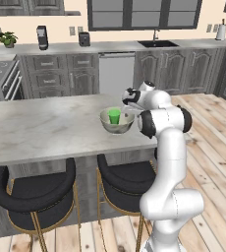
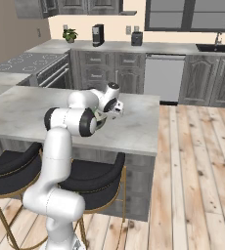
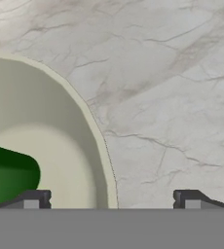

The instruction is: Place the cup inside the bowl on the dining table and move the bowl to any counter.

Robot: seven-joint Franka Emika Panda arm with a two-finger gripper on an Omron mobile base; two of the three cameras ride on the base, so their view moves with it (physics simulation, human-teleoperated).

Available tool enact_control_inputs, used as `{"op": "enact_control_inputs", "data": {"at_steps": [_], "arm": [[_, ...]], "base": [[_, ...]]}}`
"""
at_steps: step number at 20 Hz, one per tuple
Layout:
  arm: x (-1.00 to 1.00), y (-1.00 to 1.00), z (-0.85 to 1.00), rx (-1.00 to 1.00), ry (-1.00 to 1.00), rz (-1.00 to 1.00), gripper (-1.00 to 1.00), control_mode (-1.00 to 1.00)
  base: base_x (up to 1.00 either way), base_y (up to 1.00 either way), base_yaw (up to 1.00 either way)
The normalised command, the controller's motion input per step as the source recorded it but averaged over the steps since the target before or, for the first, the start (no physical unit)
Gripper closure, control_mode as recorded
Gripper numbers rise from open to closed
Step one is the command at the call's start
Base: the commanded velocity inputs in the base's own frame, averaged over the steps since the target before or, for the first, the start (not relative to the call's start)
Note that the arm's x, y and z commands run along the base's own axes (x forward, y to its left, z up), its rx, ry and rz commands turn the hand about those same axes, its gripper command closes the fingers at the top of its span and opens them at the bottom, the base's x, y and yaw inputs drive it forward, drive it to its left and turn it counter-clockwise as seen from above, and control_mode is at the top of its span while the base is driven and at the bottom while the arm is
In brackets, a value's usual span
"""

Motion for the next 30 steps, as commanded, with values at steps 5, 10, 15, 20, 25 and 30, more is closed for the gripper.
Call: {"op": "enact_control_inputs", "data": {"at_steps": [5, 10, 15, 20, 25, 30], "arm": [[0.00, 0.00, 0.00, 0.00, 0.00, 0.00, 1.00, -1.00], [0.00, 0.00, 0.00, 0.00, 0.00, 0.00, 1.00, -1.00], [0.00, 0.00, 0.00, 0.00, 0.00, 0.00, 1.00, -1.00], [-0.05, 0.00, 0.12, 0.00, -0.02, 0.00, 1.00, -1.00], [-0.17, 0.00, 0.34, 0.00, 0.00, 0.00, 1.00, -1.00], [-0.18, 0.00, 0.23, 0.04, 0.00, 0.00, 1.00, -1.00]], "base": [[0.00, 0.00, 0.00], [0.00, 0.00, 0.00], [0.00, 0.00, 0.00], [0.00, 0.00, 0.00], [0.00, 0.00, 0.00], [0.00, 0.00, 0.00]]}}
